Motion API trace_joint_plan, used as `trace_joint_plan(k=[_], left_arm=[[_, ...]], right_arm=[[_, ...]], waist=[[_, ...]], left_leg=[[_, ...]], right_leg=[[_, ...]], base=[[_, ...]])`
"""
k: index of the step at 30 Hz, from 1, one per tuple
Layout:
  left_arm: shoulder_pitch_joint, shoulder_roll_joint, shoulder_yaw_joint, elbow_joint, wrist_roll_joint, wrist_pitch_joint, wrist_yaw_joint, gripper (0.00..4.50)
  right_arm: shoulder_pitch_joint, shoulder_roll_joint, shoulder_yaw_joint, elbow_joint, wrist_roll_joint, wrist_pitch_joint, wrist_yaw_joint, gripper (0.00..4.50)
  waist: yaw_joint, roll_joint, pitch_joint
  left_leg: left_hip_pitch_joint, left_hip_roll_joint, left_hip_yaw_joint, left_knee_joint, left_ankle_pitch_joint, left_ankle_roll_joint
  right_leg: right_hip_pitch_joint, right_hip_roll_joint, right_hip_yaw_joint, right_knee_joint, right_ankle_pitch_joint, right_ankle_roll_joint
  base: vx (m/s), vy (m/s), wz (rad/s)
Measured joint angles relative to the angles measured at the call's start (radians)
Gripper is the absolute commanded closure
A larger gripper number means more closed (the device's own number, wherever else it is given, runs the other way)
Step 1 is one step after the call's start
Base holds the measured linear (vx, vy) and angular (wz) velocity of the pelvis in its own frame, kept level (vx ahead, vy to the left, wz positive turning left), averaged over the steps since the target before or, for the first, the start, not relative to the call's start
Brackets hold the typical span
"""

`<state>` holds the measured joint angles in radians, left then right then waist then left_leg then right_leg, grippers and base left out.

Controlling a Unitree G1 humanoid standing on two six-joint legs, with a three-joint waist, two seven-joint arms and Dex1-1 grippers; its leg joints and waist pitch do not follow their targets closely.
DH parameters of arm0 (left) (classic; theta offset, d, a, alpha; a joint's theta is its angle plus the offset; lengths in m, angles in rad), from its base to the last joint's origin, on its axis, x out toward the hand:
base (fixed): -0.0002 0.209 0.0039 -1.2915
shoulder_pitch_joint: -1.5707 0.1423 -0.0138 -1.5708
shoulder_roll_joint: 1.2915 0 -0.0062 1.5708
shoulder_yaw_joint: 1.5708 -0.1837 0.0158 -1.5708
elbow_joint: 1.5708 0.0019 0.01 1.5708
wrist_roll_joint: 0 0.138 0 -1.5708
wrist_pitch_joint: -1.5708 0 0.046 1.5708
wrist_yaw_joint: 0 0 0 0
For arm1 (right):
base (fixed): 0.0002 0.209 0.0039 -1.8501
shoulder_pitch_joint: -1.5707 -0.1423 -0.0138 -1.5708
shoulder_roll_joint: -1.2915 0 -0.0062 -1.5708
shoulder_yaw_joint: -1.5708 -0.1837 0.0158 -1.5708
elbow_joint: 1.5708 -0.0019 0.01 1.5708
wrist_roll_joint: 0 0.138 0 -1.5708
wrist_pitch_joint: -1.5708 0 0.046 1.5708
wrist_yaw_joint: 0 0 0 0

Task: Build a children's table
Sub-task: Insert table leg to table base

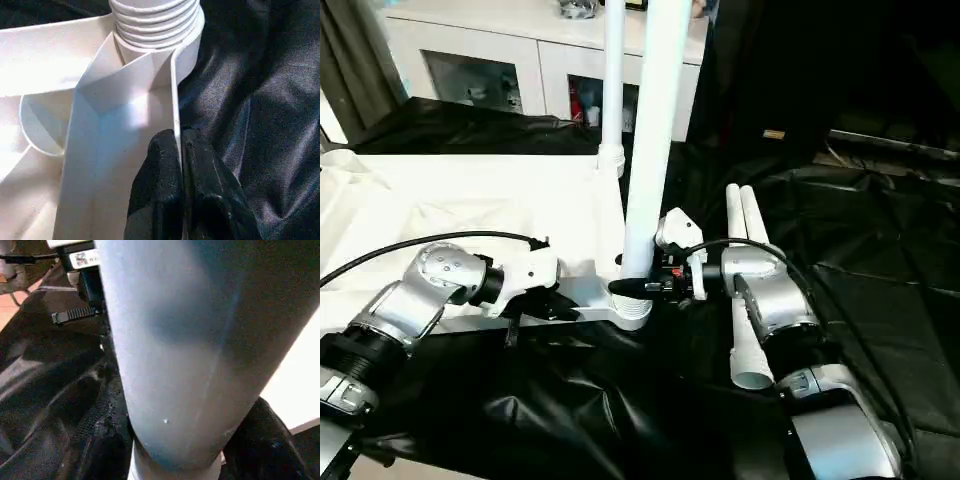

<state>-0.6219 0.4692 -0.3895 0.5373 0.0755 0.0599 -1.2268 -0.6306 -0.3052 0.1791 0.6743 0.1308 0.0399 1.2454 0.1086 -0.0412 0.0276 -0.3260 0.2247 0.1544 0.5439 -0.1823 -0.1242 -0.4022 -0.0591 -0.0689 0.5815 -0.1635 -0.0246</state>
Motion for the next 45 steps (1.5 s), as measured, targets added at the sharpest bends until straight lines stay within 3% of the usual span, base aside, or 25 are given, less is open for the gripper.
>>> trace_joint_plan(k=[6,12,13,15,18,19,20,21,22,23,24,25,26,29,34,45], left_arm=[[-0.017,-0.026,0.022,0.041,0.022,0.071,0.091,4.50],[-0.089,-0.155,0.045,0.130,0.041,0.225,0.304,4.50],[-0.111,-0.204,0.060,0.165,0.051,0.267,0.381,4.50],[-0.138,-0.248,0.064,0.202,0.065,0.298,0.461,4.50],[-0.170,-0.337,0.086,0.263,0.077,0.332,0.596,4.50],[-0.176,-0.364,0.092,0.276,0.076,0.341,0.631,4.50],[-0.181,-0.384,0.098,0.285,0.076,0.350,0.655,4.50],[-0.183,-0.403,0.098,0.295,0.076,0.357,0.677,4.50],[-0.182,-0.416,0.100,0.297,0.076,0.360,0.701,4.50],[-0.182,-0.426,0.100,0.297,0.076,0.364,0.709,4.50],[-0.183,-0.428,0.103,0.294,0.076,0.369,0.710,4.50],[-0.184,-0.432,0.108,0.293,0.075,0.374,0.711,4.50],[-0.185,-0.434,0.108,0.293,0.076,0.378,0.711,4.50],[-0.189,-0.439,0.109,0.304,0.076,0.378,0.721,4.50],[-0.191,-0.441,0.108,0.312,0.076,0.378,0.721,4.50],[-0.185,-0.432,0.105,0.298,0.076,0.378,0.716,4.50]], right_arm=[[-0.033,0.094,-0.050,0.102,0.000,0.001,-0.226,2.62],[-0.081,0.173,-0.132,0.214,-0.008,0.007,-0.570,2.62],[-0.104,0.207,-0.155,0.252,-0.009,0.000,-0.696,2.62],[-0.129,0.244,-0.173,0.294,-0.015,-0.009,-0.831,2.62],[-0.162,0.297,-0.211,0.351,-0.016,-0.036,-1.030,2.62],[-0.169,0.303,-0.216,0.362,-0.019,-0.043,-1.075,2.62],[-0.169,0.307,-0.224,0.365,-0.020,-0.048,-1.103,2.62],[-0.167,0.308,-0.232,0.366,-0.020,-0.051,-1.122,2.62],[-0.167,0.311,-0.235,0.371,-0.026,-0.051,-1.139,2.62],[-0.169,0.313,-0.235,0.375,-0.030,-0.052,-1.146,2.62],[-0.179,0.317,-0.235,0.386,-0.038,-0.053,-1.153,2.62],[-0.186,0.318,-0.235,0.391,-0.045,-0.054,-1.159,2.62],[-0.187,0.319,-0.235,0.393,-0.046,-0.057,-1.160,2.62],[-0.191,0.319,-0.246,0.410,-0.051,-0.064,-1.163,2.62],[-0.198,0.319,-0.250,0.427,-0.059,-0.065,-1.163,2.62],[-0.210,0.319,-0.251,0.437,-0.072,-0.065,-1.151,2.62]], waist=[[-0.024,-0.004,-0.001],[-0.031,-0.004,0.004],[-0.032,-0.002,0.005],[-0.034,0.004,0.009],[-0.042,0.026,0.017],[-0.042,0.035,0.020],[-0.040,0.037,0.026],[-0.025,0.025,0.026],[-0.020,-0.015,0.022],[-0.012,-0.017,0.022],[-0.001,-0.006,0.021],[0.005,0.015,0.014],[0.005,0.024,0.008],[0.000,0.011,-0.001],[-0.010,0.004,-0.005],[-0.013,0.003,-0.005]], left_leg=[[0.010,-0.001,0.000,0.005,0.000,0.000],[0.010,-0.002,-0.004,0.013,0.000,0.000],[0.010,-0.002,-0.006,0.015,0.000,0.000],[0.009,-0.002,-0.010,0.016,0.000,0.000],[0.013,0.005,-0.017,0.013,-0.003,0.006],[0.010,0.016,-0.019,0.010,-0.006,0.011],[0.009,0.015,-0.015,0.011,-0.006,0.011],[0.014,0.015,0.010,0.011,-0.006,0.011],[0.033,0.005,0.034,0.017,-0.008,0.013],[0.033,0.002,0.031,0.036,-0.025,0.009],[0.026,-0.001,0.014,0.048,-0.048,0.015],[0.009,-0.006,-0.013,0.041,-0.049,0.016],[0.008,-0.006,-0.021,0.032,-0.044,0.007],[0.006,-0.015,-0.021,0.017,-0.042,0.005],[0.010,-0.018,-0.009,0.021,-0.040,0.008],[0.011,-0.017,-0.006,0.011,-0.040,0.008]], right_leg=[[0.005,0.000,0.000,0.004,-0.004,0.006],[0.003,-0.001,-0.006,-0.007,-0.004,0.007],[0.005,-0.002,-0.010,-0.011,-0.004,0.007],[0.009,-0.009,-0.028,-0.022,-0.004,0.007],[0.027,-0.027,-0.085,-0.061,-0.004,0.007],[0.043,-0.034,-0.097,-0.062,-0.010,0.009],[0.043,-0.036,-0.083,-0.023,-0.034,0.008],[0.041,-0.038,-0.049,0.033,-0.053,-0.007],[0.031,-0.039,-0.015,0.056,-0.051,0.021],[0.028,-0.039,-0.016,0.057,-0.054,0.022],[0.025,-0.041,-0.030,0.049,-0.055,0.021],[0.032,-0.043,-0.052,0.034,-0.056,0.021],[0.032,-0.043,-0.058,0.024,-0.055,0.021],[0.031,-0.042,-0.047,0.011,-0.054,0.020],[0.032,-0.042,-0.025,0.012,-0.050,0.021],[0.032,-0.039,-0.023,0.013,-0.050,0.021]], base=[[-0.010,0.001,-0.01],[-0.038,0.009,-0.05],[0.000,0.000,0.00],[0.000,0.000,0.00],[-0.016,0.017,-0.02],[0.000,0.000,0.00],[-0.061,-0.009,0.06],[0.020,-0.085,0.21],[0.020,-0.085,0.21],[0.089,-0.080,0.09],[0.075,0.013,-0.36],[0.075,0.013,-0.36],[0.094,0.066,-0.43],[0.000,0.000,0.00],[0.000,0.000,0.00],[0.000,0.000,0.00]])
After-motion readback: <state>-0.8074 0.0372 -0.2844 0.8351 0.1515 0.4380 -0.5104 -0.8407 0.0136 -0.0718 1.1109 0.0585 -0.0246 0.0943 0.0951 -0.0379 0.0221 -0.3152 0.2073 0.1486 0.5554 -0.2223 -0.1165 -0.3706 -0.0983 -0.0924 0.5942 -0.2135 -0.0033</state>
